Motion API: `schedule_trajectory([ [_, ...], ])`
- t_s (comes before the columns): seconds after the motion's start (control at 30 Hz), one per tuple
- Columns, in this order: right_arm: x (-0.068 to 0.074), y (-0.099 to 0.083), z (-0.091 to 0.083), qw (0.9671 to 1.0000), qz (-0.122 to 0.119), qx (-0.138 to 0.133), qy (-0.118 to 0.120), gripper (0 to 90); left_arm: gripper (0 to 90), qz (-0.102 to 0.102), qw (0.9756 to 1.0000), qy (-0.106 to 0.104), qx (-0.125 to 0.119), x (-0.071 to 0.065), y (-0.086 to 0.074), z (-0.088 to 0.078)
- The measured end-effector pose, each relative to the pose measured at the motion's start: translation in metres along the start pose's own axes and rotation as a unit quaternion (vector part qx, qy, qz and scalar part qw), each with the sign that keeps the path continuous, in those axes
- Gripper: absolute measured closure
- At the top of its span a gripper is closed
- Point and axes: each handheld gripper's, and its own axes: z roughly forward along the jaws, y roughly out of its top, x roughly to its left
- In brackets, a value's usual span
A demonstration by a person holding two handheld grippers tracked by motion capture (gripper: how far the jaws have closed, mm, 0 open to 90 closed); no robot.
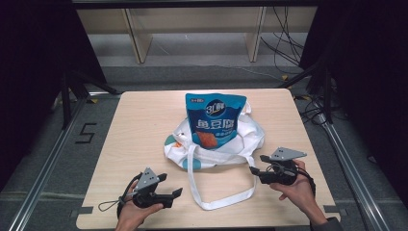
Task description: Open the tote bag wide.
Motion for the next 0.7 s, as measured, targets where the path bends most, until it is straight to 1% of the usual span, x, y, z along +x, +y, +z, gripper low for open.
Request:
schedule_trajectory([
  [0.07,0.001,-0.001,0.001,1.0000,-0.002,-0.005,0.000,38.0,19.9,0.004,1.0000,0.001,0.000,-0.002,-0.001,0.000],
  [0.1,0.002,-0.001,0.000,1.0000,0.001,-0.002,0.001,38.0,20.3,0.017,0.9999,0.001,0.004,-0.001,-0.001,0.000],
  [0.13,0.004,-0.001,-0.002,1.0000,0.001,0.000,0.000,38.0,20.7,0.018,0.9998,-0.001,0.005,-0.002,-0.002,-0.001],
  [0.17,0.006,-0.002,-0.002,1.0000,0.002,-0.001,0.002,38.0,20.6,0.004,1.0000,-0.001,-0.002,-0.004,-0.003,-0.001],
  [0.2,0.006,-0.002,-0.002,1.0000,0.002,-0.001,0.002,38.0,20.7,0.004,1.0000,-0.001,-0.002,-0.004,-0.003,-0.001],
  [0.23,0.007,-0.003,-0.003,1.0000,0.001,-0.003,-0.001,38.0,20.7,0.009,0.9999,0.000,-0.004,-0.004,-0.004,-0.002],
  [0.27,0.010,-0.004,-0.004,1.0000,-0.002,-0.001,0.002,38.0,20.6,0.011,0.9999,0.006,0.003,-0.004,-0.005,-0.003],
  [0.3,0.013,-0.005,-0.005,1.0000,0.003,0.003,0.004,38.0,20.7,0.001,1.0000,0.007,0.000,-0.006,-0.006,-0.003],
  [0.33,0.015,-0.007,-0.006,1.0000,-0.002,0.002,0.005,38.0,20.6,0.000,0.9999,0.013,-0.003,-0.008,-0.008,-0.005],
  [0.37,0.019,-0.010,-0.007,0.9999,-0.004,0.008,0.012,37.7,19.5,0.001,0.9998,0.018,-0.004,-0.008,-0.009,-0.005],
  [0.4,0.021,-0.011,-0.007,0.9999,-0.011,0.009,0.006,37.3,19.0,0.001,0.9998,0.018,-0.004,-0.008,-0.009,-0.005],
  [0.43,0.023,-0.013,-0.008,0.9997,-0.014,0.012,0.012,36.3,18.6,0.001,0.9997,0.023,-0.003,-0.009,-0.009,-0.006],
  [0.47,0.028,-0.014,-0.009,0.9997,-0.004,0.021,0.014,35.8,18.0,-0.007,0.9996,0.028,-0.006,-0.011,-0.011,-0.006],
  [0.5,0.028,-0.016,-0.009,0.9996,-0.015,0.022,0.013,35.4,17.8,-0.007,0.9996,0.028,-0.006,-0.011,-0.011,-0.006],
  [0.53,0.028,-0.016,-0.009,0.9996,-0.015,0.022,0.013,35.4,17.8,-0.002,0.9996,0.027,0.000,-0.011,-0.012,-0.007],
  [0.57,0.030,-0.017,-0.010,0.9994,-0.017,0.024,0.019,34.8,17.8,-0.003,0.9997,0.026,-0.001,-0.013,-0.013,-0.007],
  [0.6,0.031,-0.018,-0.012,0.9992,-0.029,0.023,0.016,34.3,17.8,-0.001,0.9997,0.025,0.001,-0.014,-0.013,-0.007],
  [0.63,0.035,-0.020,-0.015,0.9993,-0.027,0.020,0.017,34.3,16.9,-0.001,0.9996,0.028,0.001,-0.017,-0.014,-0.008],
  [0.7,0.037,-0.021,-0.016,0.9993,-0.025,0.021,0.016,33.9,15.2,0.000,0.9996,0.027,0.003,-0.018,-0.015,-0.008],
])
